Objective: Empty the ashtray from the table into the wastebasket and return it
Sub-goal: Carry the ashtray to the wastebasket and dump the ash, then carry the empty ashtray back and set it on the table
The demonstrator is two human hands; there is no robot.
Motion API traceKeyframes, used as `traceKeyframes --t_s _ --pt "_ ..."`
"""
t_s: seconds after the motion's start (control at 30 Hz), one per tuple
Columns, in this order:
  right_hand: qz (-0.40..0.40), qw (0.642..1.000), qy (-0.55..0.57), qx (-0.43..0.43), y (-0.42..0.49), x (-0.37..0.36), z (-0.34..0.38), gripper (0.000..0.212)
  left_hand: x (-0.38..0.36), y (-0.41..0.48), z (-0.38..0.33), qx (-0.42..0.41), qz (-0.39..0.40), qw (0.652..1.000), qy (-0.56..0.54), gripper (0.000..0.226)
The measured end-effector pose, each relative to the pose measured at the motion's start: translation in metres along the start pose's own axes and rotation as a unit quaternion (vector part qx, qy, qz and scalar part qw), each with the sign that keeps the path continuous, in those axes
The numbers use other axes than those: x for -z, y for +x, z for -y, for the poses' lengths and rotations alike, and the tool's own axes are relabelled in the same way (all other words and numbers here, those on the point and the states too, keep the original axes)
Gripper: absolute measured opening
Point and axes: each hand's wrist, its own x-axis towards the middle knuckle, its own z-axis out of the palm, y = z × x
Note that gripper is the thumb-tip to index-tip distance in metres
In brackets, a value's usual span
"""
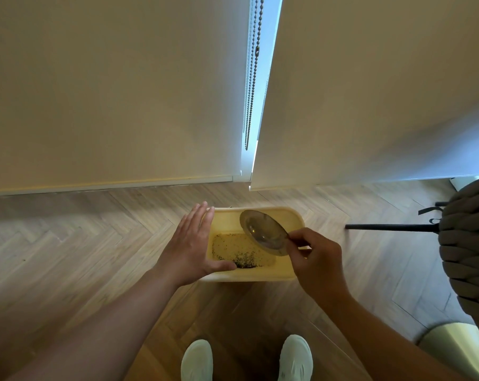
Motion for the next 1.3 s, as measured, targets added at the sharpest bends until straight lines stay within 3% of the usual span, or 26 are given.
traceKeyframes --t_s 0.23,0.4,0.53,0.83,0.97,1.3 --pt "0.004 0.987 0.086 -0.137 0.010 0.002 0.010 0.031 0.007 -0.002 -0.012 -0.032 -0.024 0.999 -0.005 0.121" --pt "0.038 0.972 0.143 -0.184 0.014 0.003 0.015 0.026 0.014 -0.004 -0.023 -0.044 -0.028 0.997 -0.051 0.114" --pt "0.059 0.965 0.170 -0.190 0.013 0.003 0.017 0.030 0.016 -0.005 -0.028 -0.055 -0.035 0.994 -0.086 0.112" --pt "0.089 0.956 0.188 -0.205 0.011 0.001 0.015 0.014 0.018 -0.009 -0.028 -0.055 -0.029 0.991 -0.119 0.113" --pt "0.104 0.962 0.159 -0.194 0.009 0.001 0.013 0.014 0.020 -0.012 -0.028 -0.052 0.005 0.990 -0.128 0.118" --pt "0.135 0.962 0.149 -0.183 0.011 0.003 0.016 0.040 0.028 -0.017 -0.031 -0.052 0.026 0.992 -0.108 0.118"
